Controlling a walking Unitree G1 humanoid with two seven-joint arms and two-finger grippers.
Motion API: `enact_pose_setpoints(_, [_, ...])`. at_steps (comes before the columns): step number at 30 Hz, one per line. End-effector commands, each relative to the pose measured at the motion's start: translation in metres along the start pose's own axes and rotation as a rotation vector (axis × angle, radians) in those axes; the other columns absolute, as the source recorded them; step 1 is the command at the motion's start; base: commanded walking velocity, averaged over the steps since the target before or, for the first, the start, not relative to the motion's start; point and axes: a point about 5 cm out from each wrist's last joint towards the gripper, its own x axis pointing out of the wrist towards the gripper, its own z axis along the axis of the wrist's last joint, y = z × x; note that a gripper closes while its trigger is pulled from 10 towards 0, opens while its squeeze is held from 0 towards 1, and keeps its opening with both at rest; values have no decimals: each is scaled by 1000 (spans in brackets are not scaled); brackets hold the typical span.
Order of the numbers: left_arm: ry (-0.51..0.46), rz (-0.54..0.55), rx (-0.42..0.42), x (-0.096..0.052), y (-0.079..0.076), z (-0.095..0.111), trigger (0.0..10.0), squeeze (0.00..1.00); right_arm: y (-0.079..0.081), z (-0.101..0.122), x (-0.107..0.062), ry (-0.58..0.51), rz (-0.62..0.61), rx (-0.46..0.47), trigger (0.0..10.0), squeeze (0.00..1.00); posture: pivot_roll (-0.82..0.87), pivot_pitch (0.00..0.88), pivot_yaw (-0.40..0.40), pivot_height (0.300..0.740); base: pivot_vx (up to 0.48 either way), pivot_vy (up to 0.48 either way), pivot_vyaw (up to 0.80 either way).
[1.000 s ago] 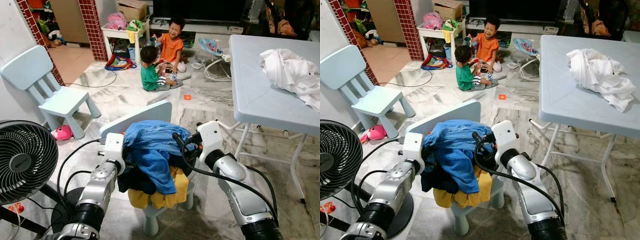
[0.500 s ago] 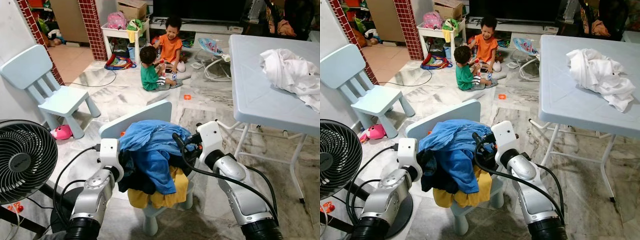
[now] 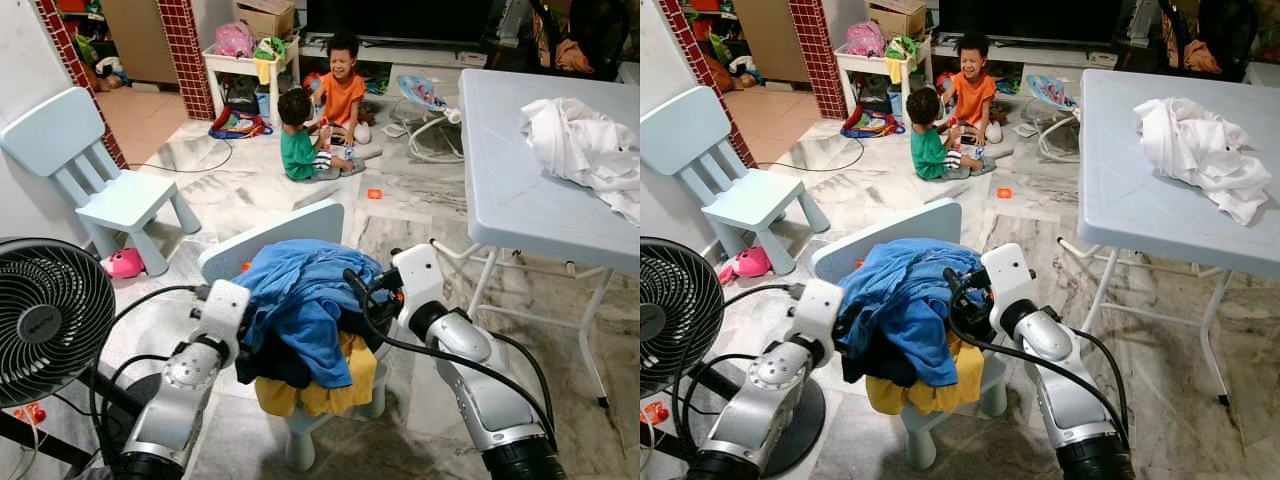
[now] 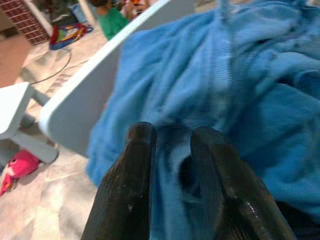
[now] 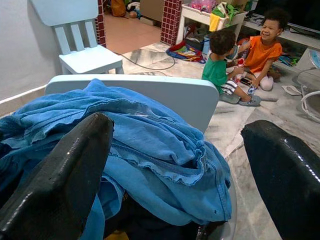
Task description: Hang hanger
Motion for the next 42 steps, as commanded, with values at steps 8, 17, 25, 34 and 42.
enact_pose_setpoints(8, [57, -9, 32, 4, 0, -4, 10000, 0, -1, 4, 3, -4, 3, -17, 10000, 0, -97, 16, -8, 736, 0, 0, 0])
enact_pose_setpoints(17, [83, -18, -27, 11, 8, -10, 10000, 902, 5, 4, 5, -4, 21, -14, 10000, 0, -91, 15, -11, 736, 0, 0, 0])
enact_pose_setpoints(25, [97, -57, 13, 24, -1, -7, 10000, 502, 1, 5, 6, -6, 12, -20, 10000, 0, -100, 6, -10, 736, 0, 0, 0])
enact_pose_setpoints(34, [153, -97, 8, 29, -3, -16, 4431, 0, 1, 3, 4, -3, 8, -19, 10000, 0, -108, 4, -2, 736, 0, 0, 0])
enact_pose_setpoints(42, [160, -89, -10, 28, 2, -22, 0, 0, 2, 2, 4, -1, 6, -18, 10000, 0, -102, 9, -3, 736, 0, 0, 0])
